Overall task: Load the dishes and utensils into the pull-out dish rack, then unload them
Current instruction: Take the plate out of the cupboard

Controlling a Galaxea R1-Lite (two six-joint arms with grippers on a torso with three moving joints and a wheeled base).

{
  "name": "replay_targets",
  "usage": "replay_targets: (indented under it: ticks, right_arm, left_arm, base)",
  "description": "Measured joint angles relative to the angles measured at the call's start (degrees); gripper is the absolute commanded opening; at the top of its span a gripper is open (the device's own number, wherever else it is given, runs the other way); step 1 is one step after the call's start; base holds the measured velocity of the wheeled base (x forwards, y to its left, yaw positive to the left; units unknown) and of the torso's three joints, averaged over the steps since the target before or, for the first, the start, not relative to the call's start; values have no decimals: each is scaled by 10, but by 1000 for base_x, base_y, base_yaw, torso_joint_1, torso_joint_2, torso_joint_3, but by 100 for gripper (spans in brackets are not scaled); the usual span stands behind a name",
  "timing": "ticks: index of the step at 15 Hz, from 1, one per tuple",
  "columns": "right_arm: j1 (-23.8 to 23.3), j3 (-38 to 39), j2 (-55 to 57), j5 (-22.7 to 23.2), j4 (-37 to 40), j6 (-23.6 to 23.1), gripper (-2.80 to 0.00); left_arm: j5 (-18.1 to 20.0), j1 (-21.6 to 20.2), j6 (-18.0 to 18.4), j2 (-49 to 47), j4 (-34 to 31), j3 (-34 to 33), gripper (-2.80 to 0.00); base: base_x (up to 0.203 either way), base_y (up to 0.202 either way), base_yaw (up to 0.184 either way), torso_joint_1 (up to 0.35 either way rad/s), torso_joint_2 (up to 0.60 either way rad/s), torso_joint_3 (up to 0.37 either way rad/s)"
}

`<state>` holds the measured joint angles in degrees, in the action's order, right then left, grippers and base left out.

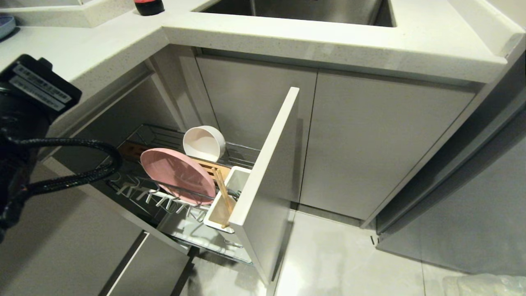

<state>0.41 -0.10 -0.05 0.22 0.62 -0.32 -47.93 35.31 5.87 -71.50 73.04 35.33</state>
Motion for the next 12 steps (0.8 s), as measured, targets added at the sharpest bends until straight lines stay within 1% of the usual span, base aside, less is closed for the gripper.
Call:
replay_targets:
  ticks: [2, 5, 7, 9, 12]
  right_arm:
    - [0, 0, 0, 0, 0, 0, -280]
    - [0, 0, 0, 0, 0, 0, -280]
    - [0, 0, 0, 0, 0, 0, -280]
    - [0, 0, 0, 0, 0, 0, -280]
    - [0, 0, 0, 0, 0, 0, -280]
  left_arm:
    - [72, -42, 8, 25, -60, 28, -280]
    - [182, -129, 9, 75, -177, 71, -280]
    - [263, -184, 9, 127, -287, 88, -280]
    - [341, -238, 7, 195, -412, 95, -280]
    - [434, -302, 5, 311, -590, 87, -280]
  base:
    - [0, 0, 0, 0, 0, 0]
    - [0, 0, 0, 0, 0, 0]
    - [0, 0, 0, 0, 0, 0]
    - [0, 0, 0, 0, 0, 0]
    - [0, 0, 0, 0, 0, 0]
